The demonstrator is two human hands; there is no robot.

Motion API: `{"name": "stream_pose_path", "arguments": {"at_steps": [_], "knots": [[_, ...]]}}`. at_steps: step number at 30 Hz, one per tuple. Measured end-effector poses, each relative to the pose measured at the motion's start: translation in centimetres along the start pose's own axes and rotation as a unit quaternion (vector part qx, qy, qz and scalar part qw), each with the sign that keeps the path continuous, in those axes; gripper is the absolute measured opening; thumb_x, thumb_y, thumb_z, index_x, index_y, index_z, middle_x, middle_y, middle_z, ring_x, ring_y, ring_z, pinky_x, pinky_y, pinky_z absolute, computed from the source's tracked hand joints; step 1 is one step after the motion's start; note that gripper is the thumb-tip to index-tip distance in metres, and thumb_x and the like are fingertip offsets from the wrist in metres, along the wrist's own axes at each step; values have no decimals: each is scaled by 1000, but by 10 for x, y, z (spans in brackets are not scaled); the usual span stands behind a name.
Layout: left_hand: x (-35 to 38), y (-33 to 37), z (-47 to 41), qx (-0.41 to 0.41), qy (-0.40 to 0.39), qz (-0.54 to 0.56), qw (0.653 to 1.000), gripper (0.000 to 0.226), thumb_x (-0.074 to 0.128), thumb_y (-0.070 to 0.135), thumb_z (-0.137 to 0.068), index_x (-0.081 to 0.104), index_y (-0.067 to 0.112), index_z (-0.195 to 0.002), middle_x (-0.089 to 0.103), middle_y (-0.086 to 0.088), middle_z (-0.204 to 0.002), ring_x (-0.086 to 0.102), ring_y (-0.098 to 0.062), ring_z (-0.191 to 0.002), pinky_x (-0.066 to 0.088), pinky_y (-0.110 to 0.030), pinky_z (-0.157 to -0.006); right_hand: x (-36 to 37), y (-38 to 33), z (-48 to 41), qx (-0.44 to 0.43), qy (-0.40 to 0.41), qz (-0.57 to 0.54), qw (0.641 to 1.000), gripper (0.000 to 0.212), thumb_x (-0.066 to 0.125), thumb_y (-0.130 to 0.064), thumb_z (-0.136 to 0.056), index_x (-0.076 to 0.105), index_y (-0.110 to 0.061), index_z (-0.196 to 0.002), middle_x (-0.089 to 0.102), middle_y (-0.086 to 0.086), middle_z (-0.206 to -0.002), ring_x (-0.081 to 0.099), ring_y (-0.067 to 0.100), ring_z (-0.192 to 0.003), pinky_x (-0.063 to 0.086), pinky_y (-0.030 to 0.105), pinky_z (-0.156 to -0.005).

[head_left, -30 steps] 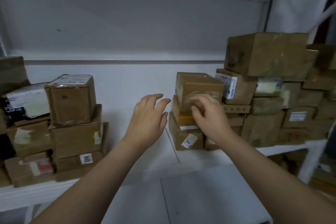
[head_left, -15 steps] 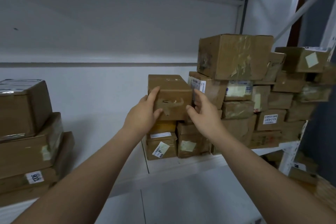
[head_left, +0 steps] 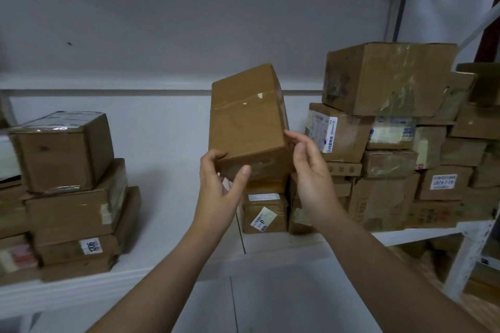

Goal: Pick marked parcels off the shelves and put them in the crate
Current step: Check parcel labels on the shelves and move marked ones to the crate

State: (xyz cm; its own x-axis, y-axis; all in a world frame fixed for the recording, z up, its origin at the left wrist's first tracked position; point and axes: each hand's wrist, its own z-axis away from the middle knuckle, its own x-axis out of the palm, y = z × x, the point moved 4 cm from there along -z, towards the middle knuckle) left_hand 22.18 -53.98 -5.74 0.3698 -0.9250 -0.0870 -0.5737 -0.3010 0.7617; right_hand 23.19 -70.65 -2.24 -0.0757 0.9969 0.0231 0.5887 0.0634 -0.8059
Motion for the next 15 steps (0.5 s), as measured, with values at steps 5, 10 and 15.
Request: {"name": "stream_pose_path", "arguments": {"at_steps": [5, 10, 15], "knots": [[-21, 13, 10, 38, 82, -1, 996, 43, 60, 57, -76, 32, 35, -99, 25, 11, -111, 36, 10, -105, 42, -13, -93, 9, 2, -1, 26, 111, -7, 993, 7, 63, -29, -90, 61, -32, -96, 62, 7, -114, 60, 20, -107, 49, 47, -96], [-38, 17, 3, -41, 69, -33, 996, 51, 43, 77, -70, 35, 33, -93, 39, 1, -111, 42, -4, -110, 36, -21, -97, 30, -2, 7, 103, -18, -161, 981, 60, 71, -38, -71, 56, -15, -125, 67, 0, -119, 63, 14, -111, 45, 41, -104], [-39, 36, 3, -60, 3, -39, 997, 71, 48, 88, -61, 49, 39, -112, 48, 10, -125, 48, -7, -118, 41, -36, -103, 45, -12, 20, 10, -18, -74, 997, 66, 77, -11, -77, 42, -21, -132, 58, -4, -123, 59, -2, -108, 50, 17, -87]]}}
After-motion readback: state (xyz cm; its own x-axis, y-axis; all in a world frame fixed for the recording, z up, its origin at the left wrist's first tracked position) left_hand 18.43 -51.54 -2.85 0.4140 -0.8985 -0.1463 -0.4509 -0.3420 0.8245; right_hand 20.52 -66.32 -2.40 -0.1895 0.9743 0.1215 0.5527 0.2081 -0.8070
